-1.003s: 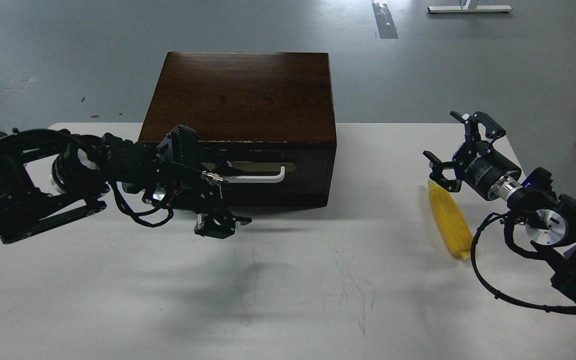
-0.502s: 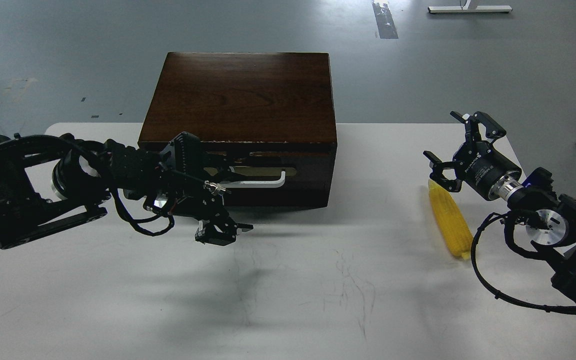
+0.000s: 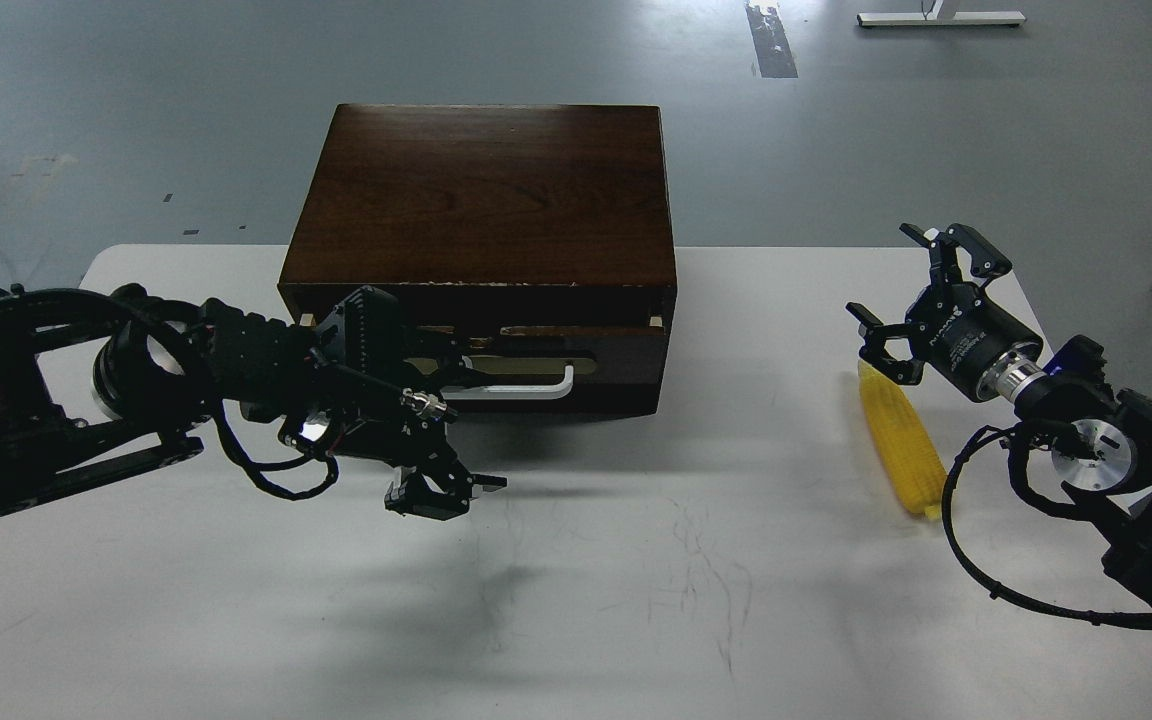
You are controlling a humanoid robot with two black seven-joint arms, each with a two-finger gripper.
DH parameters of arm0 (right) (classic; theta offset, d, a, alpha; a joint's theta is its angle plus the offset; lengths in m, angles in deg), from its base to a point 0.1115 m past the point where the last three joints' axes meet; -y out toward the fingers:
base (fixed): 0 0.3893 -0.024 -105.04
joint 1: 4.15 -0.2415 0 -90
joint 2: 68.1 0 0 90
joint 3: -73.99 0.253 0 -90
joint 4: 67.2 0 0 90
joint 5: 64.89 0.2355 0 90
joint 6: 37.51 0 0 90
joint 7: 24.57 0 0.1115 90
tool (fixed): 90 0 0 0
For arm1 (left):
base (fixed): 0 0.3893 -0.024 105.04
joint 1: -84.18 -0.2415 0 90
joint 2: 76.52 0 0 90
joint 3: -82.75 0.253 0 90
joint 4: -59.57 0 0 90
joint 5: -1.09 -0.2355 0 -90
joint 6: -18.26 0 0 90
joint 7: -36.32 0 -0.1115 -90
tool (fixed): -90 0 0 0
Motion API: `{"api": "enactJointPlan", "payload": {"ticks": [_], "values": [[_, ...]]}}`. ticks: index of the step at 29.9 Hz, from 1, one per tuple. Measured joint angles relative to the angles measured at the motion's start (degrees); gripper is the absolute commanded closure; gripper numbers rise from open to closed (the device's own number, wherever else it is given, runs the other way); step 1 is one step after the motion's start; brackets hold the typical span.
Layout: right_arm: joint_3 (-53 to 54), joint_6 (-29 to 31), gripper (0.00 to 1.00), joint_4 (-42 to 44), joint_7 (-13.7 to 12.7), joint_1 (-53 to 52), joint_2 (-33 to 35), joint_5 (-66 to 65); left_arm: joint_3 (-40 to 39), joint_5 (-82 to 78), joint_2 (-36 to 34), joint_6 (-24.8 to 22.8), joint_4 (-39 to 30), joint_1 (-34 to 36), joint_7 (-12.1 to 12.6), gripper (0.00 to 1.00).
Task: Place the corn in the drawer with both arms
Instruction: 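Pull the drawer handle toward the robot with the left gripper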
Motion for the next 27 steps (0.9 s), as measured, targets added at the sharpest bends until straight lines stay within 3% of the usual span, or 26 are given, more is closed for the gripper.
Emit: {"api": "enactJointPlan", "payload": {"ticks": [27], "values": [[-0.4,0.0,0.0,1.1,0.0,0.4,-0.3,0.0,-0.3,0.0,-5.9,0.1,-5.7,-1.8,0.0,0.02]]}}
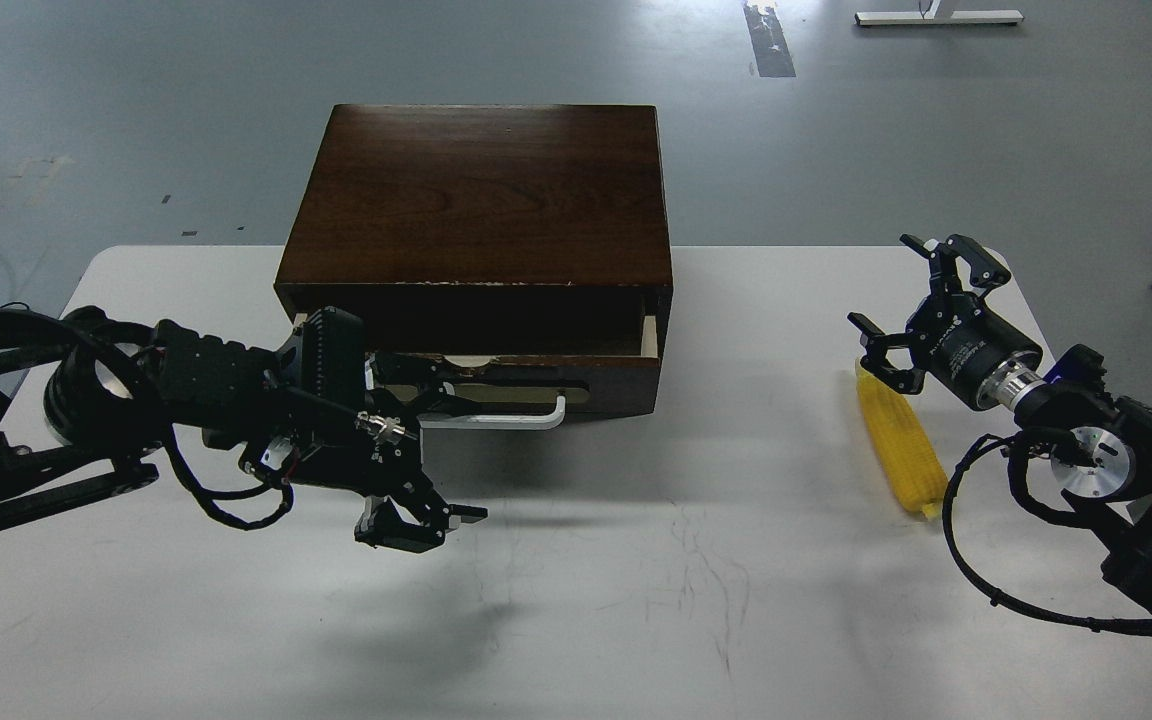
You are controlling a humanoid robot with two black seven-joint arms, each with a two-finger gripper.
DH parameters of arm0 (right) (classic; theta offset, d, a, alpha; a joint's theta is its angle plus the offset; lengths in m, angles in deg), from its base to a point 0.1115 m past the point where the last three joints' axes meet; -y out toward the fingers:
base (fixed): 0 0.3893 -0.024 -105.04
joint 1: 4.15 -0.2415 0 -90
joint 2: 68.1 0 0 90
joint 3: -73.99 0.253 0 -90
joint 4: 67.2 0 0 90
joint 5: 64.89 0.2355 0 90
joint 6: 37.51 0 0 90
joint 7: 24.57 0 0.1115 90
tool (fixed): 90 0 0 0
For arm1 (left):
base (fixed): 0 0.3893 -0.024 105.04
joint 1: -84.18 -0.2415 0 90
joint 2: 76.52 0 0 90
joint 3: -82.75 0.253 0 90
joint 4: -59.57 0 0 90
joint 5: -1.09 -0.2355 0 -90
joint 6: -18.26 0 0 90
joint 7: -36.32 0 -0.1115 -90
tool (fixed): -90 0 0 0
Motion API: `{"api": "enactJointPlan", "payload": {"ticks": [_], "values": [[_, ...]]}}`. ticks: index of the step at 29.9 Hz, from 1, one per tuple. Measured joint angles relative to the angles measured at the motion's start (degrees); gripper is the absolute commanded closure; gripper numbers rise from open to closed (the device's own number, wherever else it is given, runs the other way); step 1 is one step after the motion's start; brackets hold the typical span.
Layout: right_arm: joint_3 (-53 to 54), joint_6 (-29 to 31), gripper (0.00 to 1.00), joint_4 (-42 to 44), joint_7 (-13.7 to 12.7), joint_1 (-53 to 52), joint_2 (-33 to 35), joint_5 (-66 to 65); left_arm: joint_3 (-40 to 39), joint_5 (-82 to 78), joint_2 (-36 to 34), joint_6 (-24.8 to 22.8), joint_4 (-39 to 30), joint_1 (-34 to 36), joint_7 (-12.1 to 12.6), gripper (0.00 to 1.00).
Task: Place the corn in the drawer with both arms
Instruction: 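Pull the drawer handle toward the robot with the left gripper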
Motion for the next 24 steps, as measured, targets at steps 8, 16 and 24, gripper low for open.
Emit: {"api": "enactJointPlan", "payload": {"ticks": [8,16,24], "values": [[0.0,0.0,0.0,0.0,0.0,0.0,0.0,0.0,0.0,0.0,-0.3,-0.1,-0.8,-0.2,0.0,0.02],[0.1,0.0,0.0,0.0,0.0,0.0,0.0,0.0,0.0,0.0,-0.9,-0.1,-1.7,-0.2,0.0,0.02],[0.1,0.0,0.0,0.0,0.0,-0.1,0.0,0.0,0.0,0.0,-1.5,-0.2,-2.8,-0.4,0.0,0.02]]}}
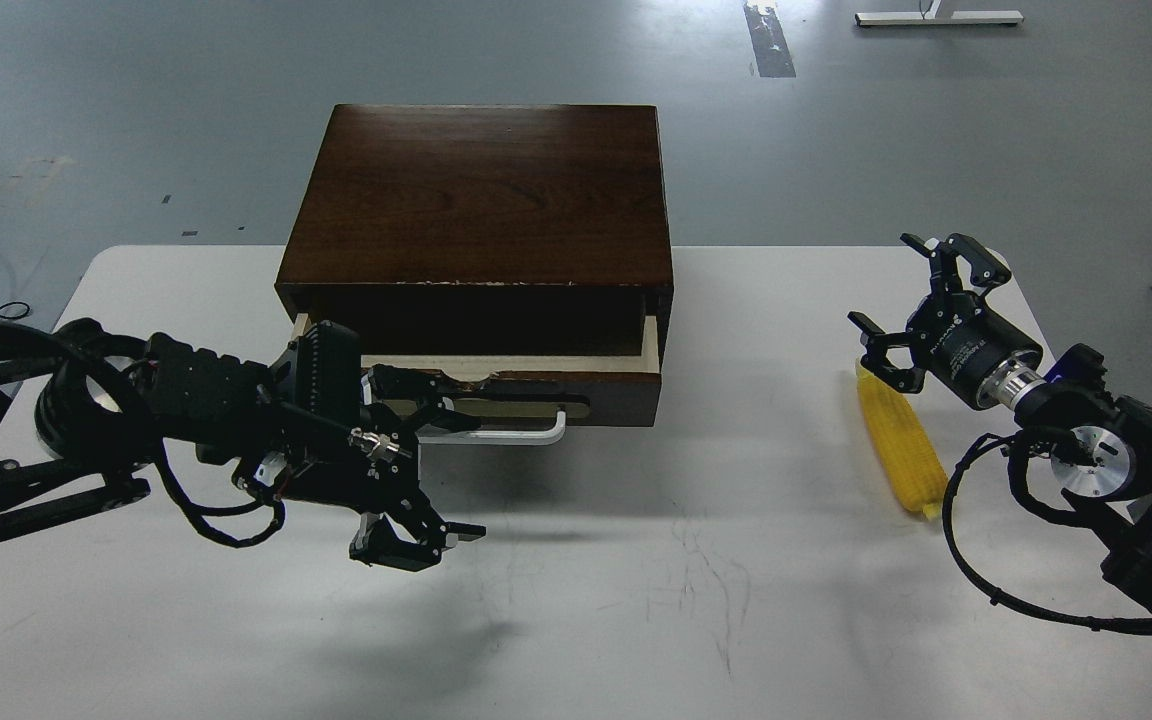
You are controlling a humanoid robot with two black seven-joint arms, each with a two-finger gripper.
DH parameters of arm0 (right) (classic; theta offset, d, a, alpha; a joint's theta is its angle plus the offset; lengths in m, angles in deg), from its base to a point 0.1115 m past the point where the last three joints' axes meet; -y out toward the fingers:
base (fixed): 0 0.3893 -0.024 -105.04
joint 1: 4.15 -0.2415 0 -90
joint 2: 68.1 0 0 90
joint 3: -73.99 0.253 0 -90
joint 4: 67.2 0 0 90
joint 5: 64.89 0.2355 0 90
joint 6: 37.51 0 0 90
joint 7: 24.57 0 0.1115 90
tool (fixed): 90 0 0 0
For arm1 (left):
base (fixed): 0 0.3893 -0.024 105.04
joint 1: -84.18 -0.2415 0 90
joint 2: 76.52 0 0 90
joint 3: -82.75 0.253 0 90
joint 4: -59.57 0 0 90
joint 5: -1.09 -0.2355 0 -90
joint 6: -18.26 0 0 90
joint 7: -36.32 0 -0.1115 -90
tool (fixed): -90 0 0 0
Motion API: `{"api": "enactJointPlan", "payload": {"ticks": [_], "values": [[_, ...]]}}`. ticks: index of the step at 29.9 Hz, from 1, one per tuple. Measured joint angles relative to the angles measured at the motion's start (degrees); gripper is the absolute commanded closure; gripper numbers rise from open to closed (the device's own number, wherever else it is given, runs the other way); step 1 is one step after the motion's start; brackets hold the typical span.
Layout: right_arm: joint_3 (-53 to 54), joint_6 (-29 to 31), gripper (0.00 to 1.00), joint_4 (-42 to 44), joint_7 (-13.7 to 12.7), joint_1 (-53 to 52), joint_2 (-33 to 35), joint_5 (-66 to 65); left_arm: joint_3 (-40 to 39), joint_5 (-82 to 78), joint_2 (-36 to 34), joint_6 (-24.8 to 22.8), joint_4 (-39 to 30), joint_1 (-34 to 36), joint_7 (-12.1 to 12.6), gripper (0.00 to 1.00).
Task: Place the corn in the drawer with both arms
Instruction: 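Pull the drawer handle toward the robot with the left gripper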
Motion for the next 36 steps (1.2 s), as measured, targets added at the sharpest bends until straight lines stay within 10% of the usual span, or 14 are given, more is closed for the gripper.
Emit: {"api": "enactJointPlan", "payload": {"ticks": [36], "values": [[0.0,0.0,0.0,0.0,0.0,0.1,0.0,0.0,-0.5,0.0,-4.5,0.1,-5.5,-1.5,0.0,0.02]]}}
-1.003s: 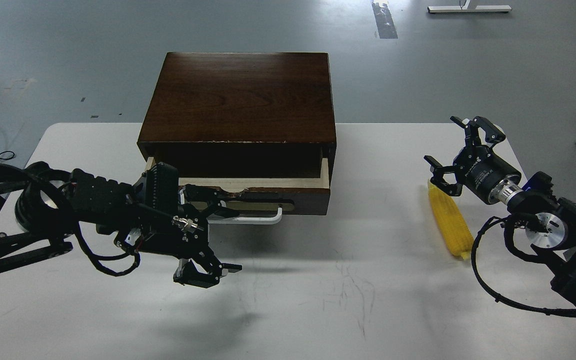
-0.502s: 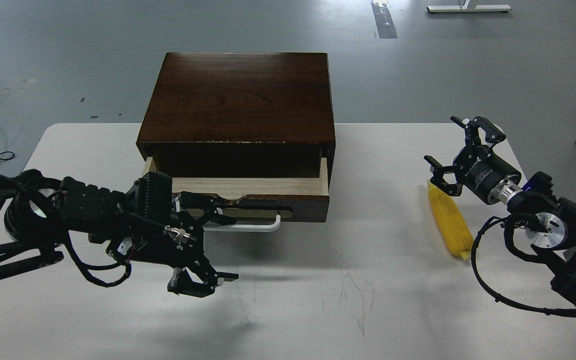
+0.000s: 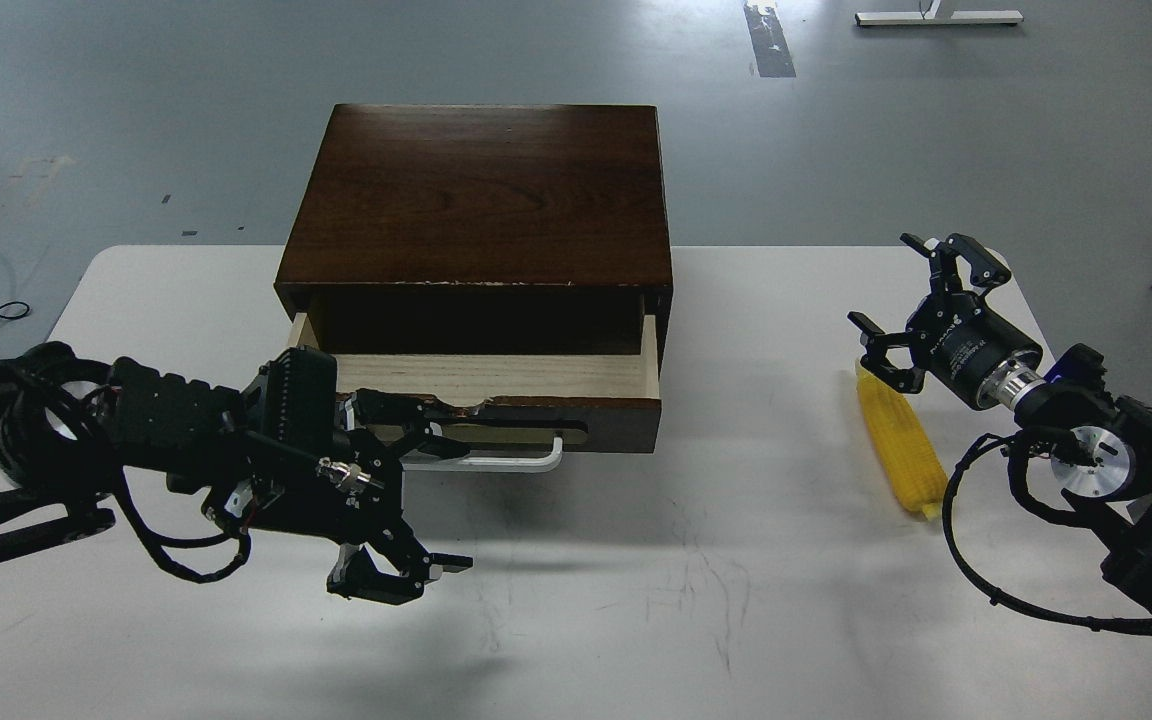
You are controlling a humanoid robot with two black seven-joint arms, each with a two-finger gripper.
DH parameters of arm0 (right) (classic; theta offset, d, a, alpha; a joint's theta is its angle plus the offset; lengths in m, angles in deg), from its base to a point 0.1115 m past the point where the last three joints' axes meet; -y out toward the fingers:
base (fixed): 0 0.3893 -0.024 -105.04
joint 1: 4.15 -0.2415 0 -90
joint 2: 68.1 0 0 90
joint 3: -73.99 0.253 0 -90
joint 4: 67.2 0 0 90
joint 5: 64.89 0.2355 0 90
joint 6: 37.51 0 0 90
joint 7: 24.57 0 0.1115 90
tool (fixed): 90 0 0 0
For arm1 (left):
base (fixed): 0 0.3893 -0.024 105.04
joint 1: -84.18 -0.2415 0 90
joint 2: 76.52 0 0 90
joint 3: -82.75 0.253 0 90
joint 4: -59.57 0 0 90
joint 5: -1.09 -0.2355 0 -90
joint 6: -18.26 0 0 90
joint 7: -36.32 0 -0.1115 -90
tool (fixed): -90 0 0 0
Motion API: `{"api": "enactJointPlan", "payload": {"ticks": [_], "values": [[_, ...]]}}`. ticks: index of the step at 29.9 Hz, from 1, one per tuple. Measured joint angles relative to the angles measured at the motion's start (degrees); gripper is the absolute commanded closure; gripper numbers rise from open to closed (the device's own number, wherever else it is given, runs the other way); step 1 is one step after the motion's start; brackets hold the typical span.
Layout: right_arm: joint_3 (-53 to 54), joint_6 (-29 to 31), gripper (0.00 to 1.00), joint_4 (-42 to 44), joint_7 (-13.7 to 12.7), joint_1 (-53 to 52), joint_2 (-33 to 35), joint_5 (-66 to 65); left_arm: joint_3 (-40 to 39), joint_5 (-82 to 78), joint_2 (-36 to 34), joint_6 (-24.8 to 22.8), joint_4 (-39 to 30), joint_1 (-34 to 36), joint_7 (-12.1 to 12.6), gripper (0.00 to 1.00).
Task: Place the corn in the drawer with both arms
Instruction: 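Pull the drawer handle toward the robot with the left gripper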
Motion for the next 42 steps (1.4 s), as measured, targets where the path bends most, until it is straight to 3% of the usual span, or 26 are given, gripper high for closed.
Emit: {"api": "enactJointPlan", "payload": {"ticks": [26,42], "values": [[0.0,0.0,0.0,0.0,0.0,-0.1,0.0,0.0,-0.1,0.0,-0.1,0.3,-0.1,-1.2,0.0,0.02],[-0.1,0.0,0.0,0.0,0.0,-0.1,0.1,0.0,0.0,0.0,0.1,4.3,-0.1,-1.7,0.0,0.02]]}}
